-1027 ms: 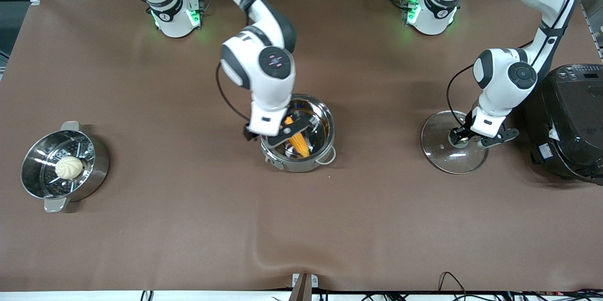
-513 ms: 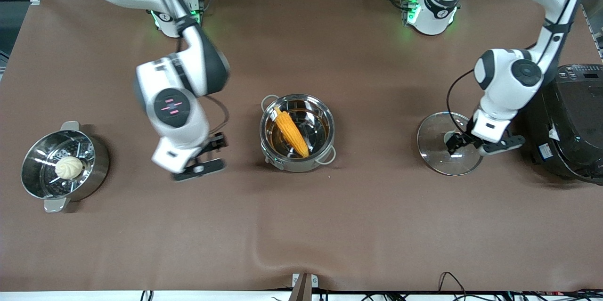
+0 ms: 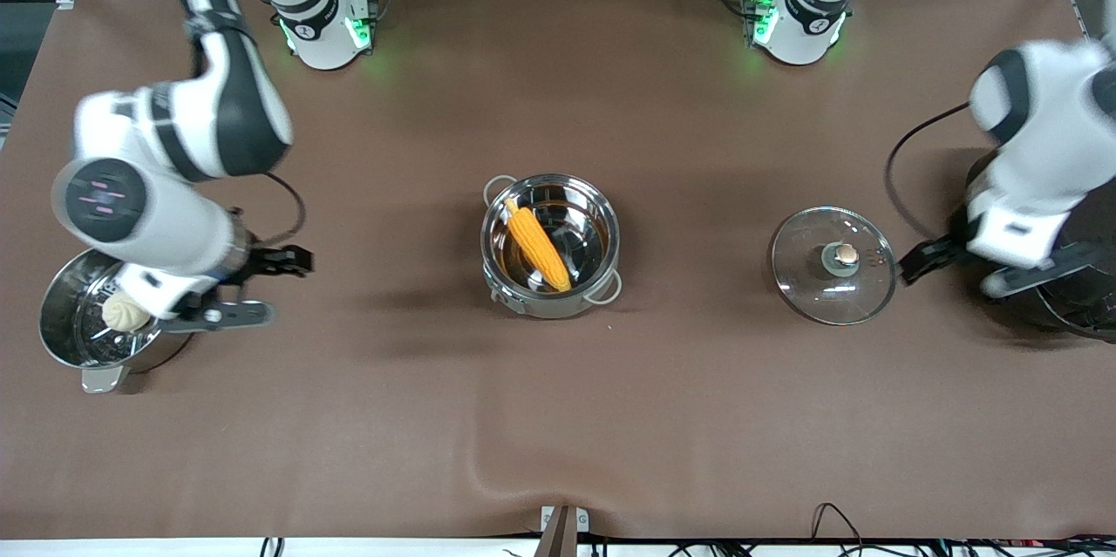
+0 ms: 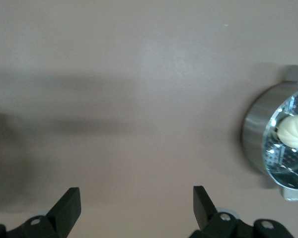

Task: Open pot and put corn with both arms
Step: 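Open the right gripper and withdraw while the left gripper releases the lid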

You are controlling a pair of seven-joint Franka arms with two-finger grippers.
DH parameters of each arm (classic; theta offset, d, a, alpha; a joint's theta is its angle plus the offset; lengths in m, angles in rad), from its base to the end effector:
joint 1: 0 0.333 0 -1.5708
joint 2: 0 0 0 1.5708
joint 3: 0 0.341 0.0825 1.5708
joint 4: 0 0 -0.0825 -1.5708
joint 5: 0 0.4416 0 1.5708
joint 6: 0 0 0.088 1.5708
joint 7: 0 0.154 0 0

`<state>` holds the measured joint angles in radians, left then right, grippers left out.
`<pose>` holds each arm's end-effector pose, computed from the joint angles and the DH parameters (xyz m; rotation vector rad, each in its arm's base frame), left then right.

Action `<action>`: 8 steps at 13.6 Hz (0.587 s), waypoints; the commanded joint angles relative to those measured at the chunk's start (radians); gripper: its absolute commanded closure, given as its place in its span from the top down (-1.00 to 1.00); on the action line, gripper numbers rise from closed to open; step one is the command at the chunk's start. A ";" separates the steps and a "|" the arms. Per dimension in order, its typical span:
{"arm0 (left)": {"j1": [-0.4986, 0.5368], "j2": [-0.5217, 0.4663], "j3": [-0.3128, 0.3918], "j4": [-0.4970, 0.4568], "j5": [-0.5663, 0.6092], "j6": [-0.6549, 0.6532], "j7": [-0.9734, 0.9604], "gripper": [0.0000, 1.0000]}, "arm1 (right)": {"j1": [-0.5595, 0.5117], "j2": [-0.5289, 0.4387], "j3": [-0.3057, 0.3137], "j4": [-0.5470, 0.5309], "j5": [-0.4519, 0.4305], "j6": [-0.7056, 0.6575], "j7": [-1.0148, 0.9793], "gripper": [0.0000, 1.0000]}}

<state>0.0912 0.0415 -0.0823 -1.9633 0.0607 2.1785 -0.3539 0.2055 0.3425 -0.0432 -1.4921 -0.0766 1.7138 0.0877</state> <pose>0.6452 0.0107 0.4232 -3.0673 -0.5152 -0.2802 0.7009 0.1071 0.4283 3.0300 0.1391 -0.1646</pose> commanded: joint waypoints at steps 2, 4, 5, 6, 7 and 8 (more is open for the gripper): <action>0.004 -0.101 -0.017 0.241 -0.121 -0.395 0.140 1.00 | -0.135 -0.198 0.020 -0.094 0.080 -0.063 -0.112 1.00; 0.013 -0.100 -0.010 0.279 -0.066 -0.422 0.298 1.00 | -0.165 -0.267 0.016 -0.094 0.104 -0.100 -0.099 1.00; 0.013 -0.107 -0.014 0.279 -0.011 -0.424 0.341 1.00 | -0.175 -0.295 0.014 -0.092 0.104 -0.120 -0.061 1.00; 0.012 -0.107 -0.017 0.287 0.025 -0.428 0.357 1.00 | -0.178 -0.318 0.014 -0.091 0.103 -0.144 -0.015 1.00; 0.013 -0.107 -0.007 0.305 0.049 -0.433 0.371 1.00 | -0.178 -0.336 0.013 -0.089 0.101 -0.169 -0.002 1.00; 0.013 -0.104 -0.005 0.326 0.054 -0.442 0.371 1.00 | -0.178 -0.353 0.014 -0.089 0.091 -0.187 0.000 1.00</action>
<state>0.0987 -0.0873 -0.0876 -1.6992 0.0787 1.7702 -0.0164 0.0405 0.0438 -0.0447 -1.5374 0.0068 1.5412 0.0497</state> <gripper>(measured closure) 0.000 0.000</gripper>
